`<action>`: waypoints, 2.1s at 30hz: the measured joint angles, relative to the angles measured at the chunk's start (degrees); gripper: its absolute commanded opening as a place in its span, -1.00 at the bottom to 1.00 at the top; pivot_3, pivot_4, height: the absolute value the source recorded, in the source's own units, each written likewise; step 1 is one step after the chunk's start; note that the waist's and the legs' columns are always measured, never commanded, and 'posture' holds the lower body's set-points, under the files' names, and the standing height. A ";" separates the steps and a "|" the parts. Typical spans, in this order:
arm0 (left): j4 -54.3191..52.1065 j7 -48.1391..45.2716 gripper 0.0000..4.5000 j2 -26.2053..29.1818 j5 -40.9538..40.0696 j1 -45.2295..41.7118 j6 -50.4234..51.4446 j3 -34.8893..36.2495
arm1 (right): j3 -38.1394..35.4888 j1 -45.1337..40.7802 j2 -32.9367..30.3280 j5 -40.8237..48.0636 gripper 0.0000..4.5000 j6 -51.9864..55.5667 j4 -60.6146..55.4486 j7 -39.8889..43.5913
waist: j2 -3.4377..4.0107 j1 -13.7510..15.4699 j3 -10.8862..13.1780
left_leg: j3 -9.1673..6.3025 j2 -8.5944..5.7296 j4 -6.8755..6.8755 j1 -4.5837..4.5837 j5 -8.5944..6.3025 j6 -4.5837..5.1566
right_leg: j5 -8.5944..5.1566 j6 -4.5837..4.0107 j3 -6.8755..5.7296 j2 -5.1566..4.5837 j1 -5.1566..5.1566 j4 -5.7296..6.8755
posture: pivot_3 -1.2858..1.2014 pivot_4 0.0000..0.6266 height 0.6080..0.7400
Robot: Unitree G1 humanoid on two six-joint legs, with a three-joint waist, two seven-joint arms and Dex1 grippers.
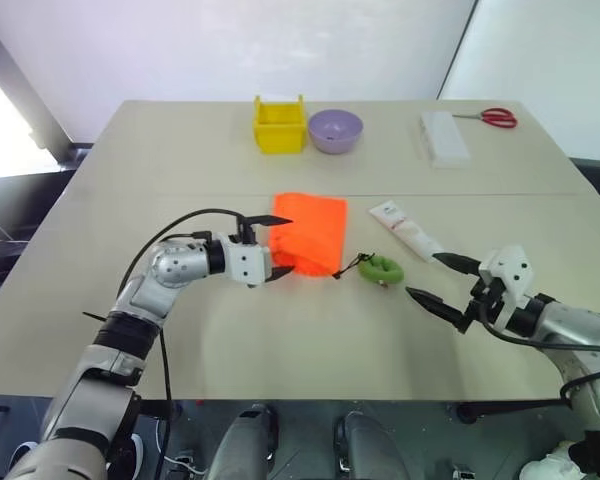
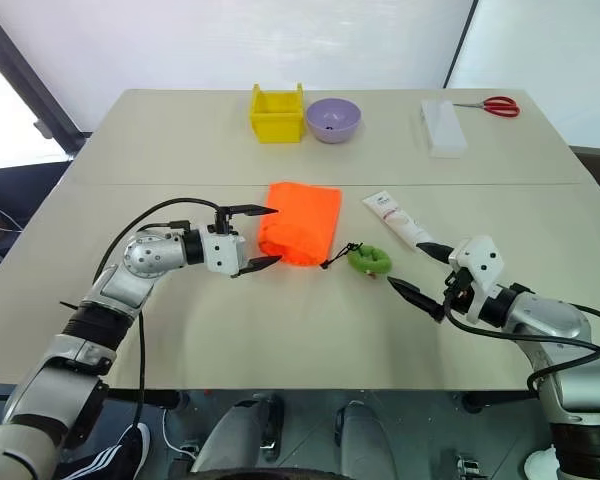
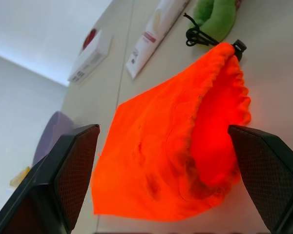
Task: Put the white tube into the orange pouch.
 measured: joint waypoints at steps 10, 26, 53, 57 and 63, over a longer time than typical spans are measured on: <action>-3.35 14.75 1.00 -1.18 12.11 1.78 1.72 -1.13 | 0.62 -0.58 0.06 -0.25 0.98 0.05 -0.16 -0.66 | 0.00 0.05 0.00 | 0.00 -0.01 0.04 0.00 0.00 0.00 | 0.04 0.06 0.00 0.00 0.01 0.02 | 0.03 -0.52 1.00; -4.64 19.99 0.77 -2.54 14.63 2.72 5.06 -3.47 | 1.82 -1.50 0.06 -0.37 1.00 0.04 -0.17 -1.18 | 0.00 0.02 0.00 | 0.01 -0.02 0.04 0.01 0.01 0.00 | 0.04 0.07 -0.01 0.02 0.01 0.05 | 0.03 -0.52 1.00; -10.01 12.84 -0.99 -4.30 3.52 5.05 14.10 -3.41 | 3.92 -2.72 0.63 -0.70 1.00 0.76 -2.94 -2.05 | 0.00 -0.10 0.00 | 0.00 -0.02 0.06 0.02 0.01 0.00 | 0.04 0.07 0.02 0.01 0.01 0.06 | 0.03 -0.52 1.00; -12.54 10.90 -0.99 -4.42 1.76 4.80 16.50 -3.12 | 4.94 -3.84 1.90 -1.96 1.00 0.71 -2.82 -3.60 | 0.00 -0.03 0.00 | 0.00 -0.02 0.08 0.01 0.01 0.00 | 0.04 0.07 0.02 0.01 0.02 0.06 | 0.03 -0.52 1.00; -13.67 10.25 -0.99 -4.39 0.15 4.07 18.50 -2.51 | 4.85 -5.37 2.12 -2.60 1.00 0.57 -1.50 -4.84 | 0.00 0.00 0.00 | 0.00 -0.03 0.08 0.02 0.01 0.00 | 0.04 0.07 0.01 0.03 0.02 0.07 | 0.03 -0.52 1.00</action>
